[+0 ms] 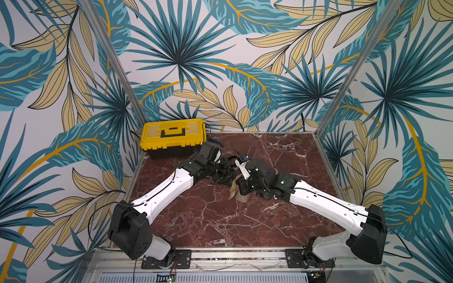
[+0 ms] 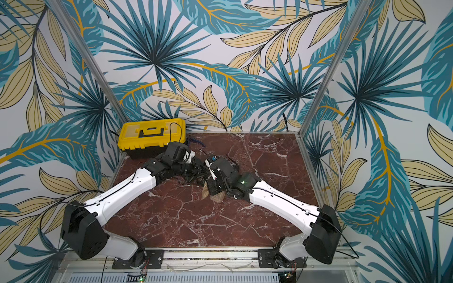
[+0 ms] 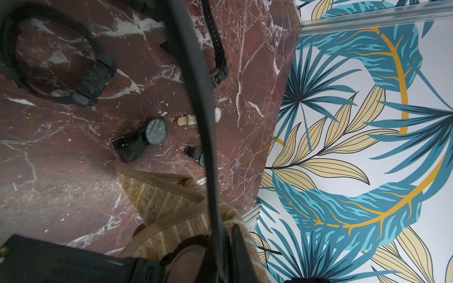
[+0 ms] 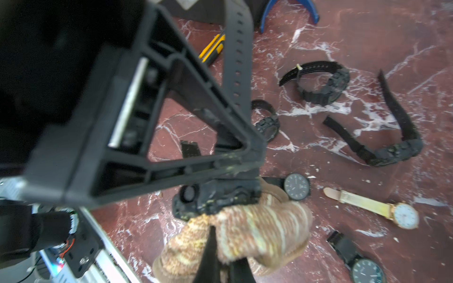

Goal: Wipe the watch dial
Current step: Wipe the dirt from the watch dial.

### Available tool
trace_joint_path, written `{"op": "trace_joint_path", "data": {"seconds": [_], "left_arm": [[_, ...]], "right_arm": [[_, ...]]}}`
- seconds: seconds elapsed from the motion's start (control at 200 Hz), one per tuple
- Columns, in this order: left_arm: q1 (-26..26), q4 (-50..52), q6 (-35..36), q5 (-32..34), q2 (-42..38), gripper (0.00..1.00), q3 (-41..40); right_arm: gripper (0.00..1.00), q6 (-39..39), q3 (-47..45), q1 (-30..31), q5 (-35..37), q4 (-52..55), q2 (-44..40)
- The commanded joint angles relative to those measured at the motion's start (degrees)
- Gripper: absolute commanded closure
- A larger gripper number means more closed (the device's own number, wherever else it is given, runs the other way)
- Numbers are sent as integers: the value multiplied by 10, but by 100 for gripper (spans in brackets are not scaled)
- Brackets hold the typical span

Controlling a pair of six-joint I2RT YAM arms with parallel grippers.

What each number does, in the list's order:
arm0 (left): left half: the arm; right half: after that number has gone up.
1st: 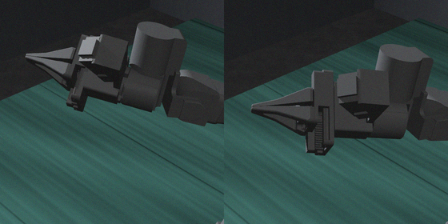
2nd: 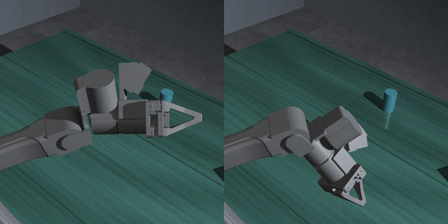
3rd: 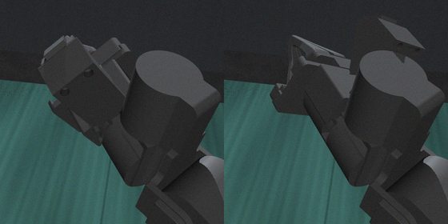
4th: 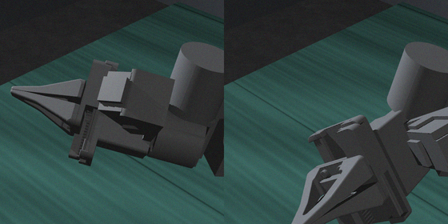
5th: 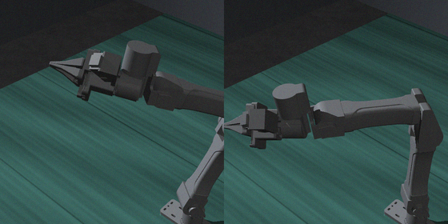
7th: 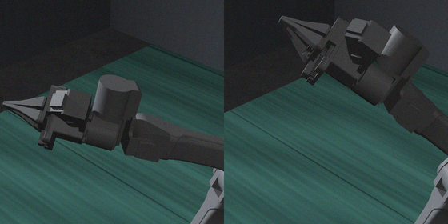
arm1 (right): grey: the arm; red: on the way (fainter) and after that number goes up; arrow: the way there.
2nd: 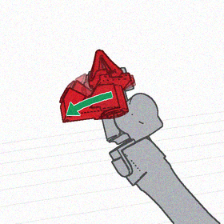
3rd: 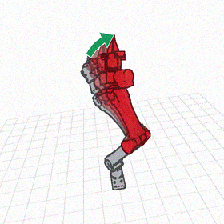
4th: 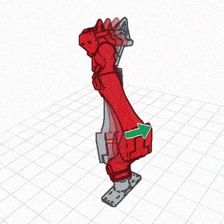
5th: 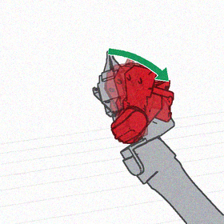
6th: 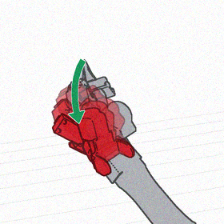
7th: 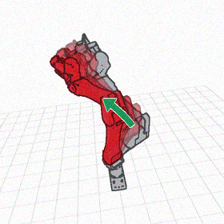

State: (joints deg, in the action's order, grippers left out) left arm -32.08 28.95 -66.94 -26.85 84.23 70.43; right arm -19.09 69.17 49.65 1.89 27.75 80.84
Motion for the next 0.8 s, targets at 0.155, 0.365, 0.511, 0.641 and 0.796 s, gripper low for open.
{"op": "trace_joint_path", "data": {"seconds": [0.155,0.365,0.511,0.641,0.796], "left_arm": [[-12,-24,-5,-21,-23,100,-18],[-12,-25,-5,-19,-29,100,-18],[-11,-25,-2,-19,-32,100,-17],[4,-28,-2,-26,-36,100,-31],[31,-28,7,-58,-38,100,-41]], "right_arm": [[100,-8,20,8,16,-57,-18],[100,-23,26,-21,79,-12,-3],[100,-45,9,-32,85,5,4],[100,-44,-6,-32,87,11,-6],[100,-16,-44,-32,38,11,-48]]}}
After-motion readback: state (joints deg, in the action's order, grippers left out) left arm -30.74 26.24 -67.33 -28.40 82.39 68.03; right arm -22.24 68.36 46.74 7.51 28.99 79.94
